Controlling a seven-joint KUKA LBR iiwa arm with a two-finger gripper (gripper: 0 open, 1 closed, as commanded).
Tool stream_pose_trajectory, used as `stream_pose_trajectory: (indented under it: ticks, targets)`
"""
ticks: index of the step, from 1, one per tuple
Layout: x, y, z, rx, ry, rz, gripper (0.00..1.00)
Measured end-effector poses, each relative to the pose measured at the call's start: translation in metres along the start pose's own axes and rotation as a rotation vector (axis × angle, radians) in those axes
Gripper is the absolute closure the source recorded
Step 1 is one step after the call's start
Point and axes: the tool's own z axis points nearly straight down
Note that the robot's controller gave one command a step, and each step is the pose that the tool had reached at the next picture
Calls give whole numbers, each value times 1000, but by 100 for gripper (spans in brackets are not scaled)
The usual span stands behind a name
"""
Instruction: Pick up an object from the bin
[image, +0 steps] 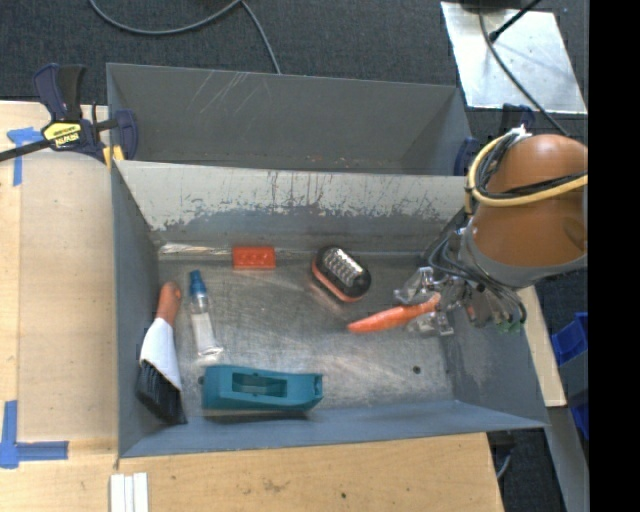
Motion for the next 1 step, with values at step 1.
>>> stream_pose_trajectory:
  ticks: [1]
  targets:
    - [-2, 2, -13, 1, -6, -3, 100]
